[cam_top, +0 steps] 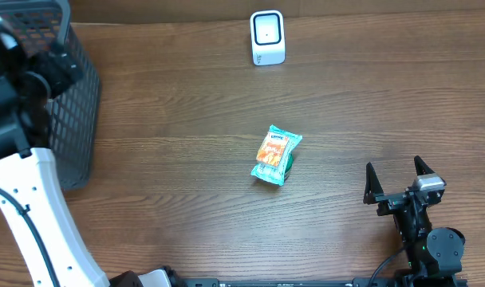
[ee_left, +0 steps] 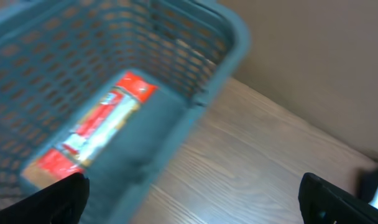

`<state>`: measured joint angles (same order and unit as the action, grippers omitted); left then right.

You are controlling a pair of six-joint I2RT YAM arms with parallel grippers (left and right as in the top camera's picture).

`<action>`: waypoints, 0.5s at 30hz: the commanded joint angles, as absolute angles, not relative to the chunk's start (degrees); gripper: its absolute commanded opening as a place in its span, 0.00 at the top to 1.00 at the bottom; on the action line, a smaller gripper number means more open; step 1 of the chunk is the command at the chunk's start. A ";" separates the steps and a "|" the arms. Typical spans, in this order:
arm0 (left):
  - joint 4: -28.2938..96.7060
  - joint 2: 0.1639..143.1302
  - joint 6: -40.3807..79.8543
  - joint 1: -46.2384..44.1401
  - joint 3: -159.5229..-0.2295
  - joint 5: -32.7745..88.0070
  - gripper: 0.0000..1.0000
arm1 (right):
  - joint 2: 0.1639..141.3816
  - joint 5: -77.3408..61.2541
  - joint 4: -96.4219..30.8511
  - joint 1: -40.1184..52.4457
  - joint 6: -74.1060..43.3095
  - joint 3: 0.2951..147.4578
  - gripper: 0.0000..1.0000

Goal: Scan the item barcode
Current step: 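Move the left gripper back into the grey basket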

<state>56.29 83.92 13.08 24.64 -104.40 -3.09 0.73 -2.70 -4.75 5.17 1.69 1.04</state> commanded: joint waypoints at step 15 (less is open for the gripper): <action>51.35 96.38 -1.80 38.50 -105.25 -5.85 0.00 | 0.16 -2.61 -4.64 5.06 1.87 0.45 0.00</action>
